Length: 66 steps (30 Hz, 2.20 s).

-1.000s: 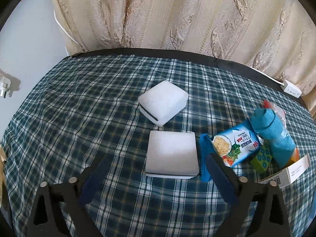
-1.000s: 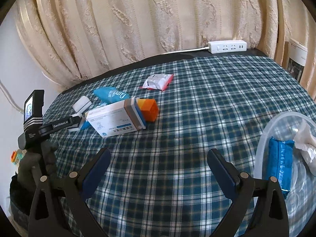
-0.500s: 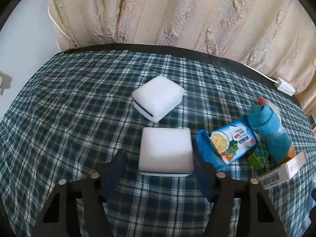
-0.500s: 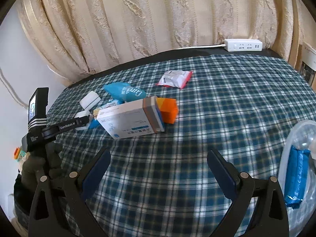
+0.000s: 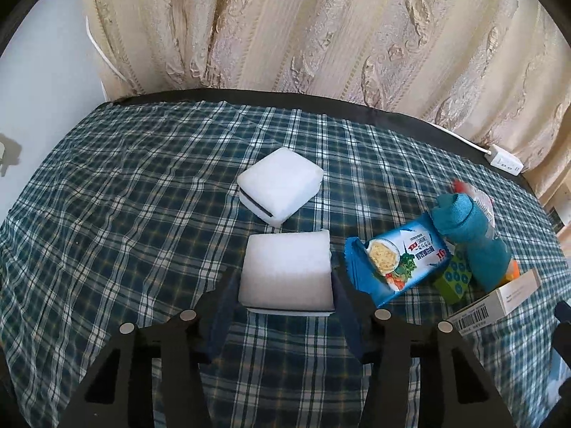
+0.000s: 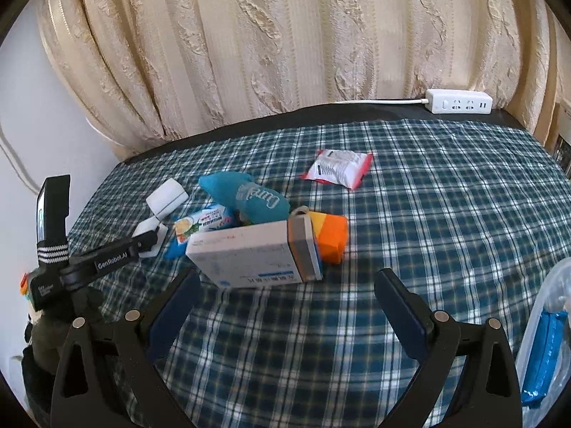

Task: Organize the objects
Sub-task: 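Grasp the flat white sponge with the left gripper, then grasp the white medicine box with the right gripper and lift it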

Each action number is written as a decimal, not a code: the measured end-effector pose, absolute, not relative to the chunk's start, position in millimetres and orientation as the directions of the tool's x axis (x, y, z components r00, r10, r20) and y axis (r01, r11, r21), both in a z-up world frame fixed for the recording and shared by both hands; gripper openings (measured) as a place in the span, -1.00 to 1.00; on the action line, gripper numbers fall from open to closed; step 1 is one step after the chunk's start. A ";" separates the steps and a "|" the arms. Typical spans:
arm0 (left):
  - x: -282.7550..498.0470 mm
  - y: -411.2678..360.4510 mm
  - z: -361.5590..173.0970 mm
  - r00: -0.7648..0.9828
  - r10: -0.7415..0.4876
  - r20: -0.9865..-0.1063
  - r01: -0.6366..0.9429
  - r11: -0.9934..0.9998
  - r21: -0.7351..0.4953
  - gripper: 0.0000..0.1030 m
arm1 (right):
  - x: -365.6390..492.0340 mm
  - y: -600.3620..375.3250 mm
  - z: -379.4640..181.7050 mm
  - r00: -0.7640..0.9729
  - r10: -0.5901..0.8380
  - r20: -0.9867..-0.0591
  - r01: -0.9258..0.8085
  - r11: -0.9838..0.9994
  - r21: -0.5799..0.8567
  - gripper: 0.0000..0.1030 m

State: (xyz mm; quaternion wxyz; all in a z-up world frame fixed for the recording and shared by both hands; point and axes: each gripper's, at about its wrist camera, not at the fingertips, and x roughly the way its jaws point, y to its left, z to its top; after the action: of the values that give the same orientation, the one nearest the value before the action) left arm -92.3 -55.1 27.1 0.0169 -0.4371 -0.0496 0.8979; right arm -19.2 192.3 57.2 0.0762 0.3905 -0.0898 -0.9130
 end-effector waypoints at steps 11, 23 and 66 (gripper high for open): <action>-85.7 -54.3 35.0 -0.636 0.085 -0.767 0.004 -0.993 -0.114 0.07 | -58.9 184.9 58.2 -0.709 -0.163 -0.686 0.014 -0.976 0.218 0.92; -81.9 -49.7 37.6 -0.648 0.083 -0.757 -0.010 -0.995 -0.101 0.07 | -61.5 195.7 37.8 -0.666 -0.147 -0.731 -0.016 -0.977 0.211 0.93; -96.4 -51.8 15.4 -0.598 0.046 -0.800 0.037 -0.996 -0.085 0.49 | -65.5 153.4 29.5 -0.579 -0.406 -0.707 0.363 -0.905 0.222 0.97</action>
State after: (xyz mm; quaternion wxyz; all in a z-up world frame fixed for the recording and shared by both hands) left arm -96.4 -51.8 15.4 0.0026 -0.4484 -0.0463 0.8926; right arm -65.5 153.4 29.5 0.2166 0.4047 -0.0265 -0.8880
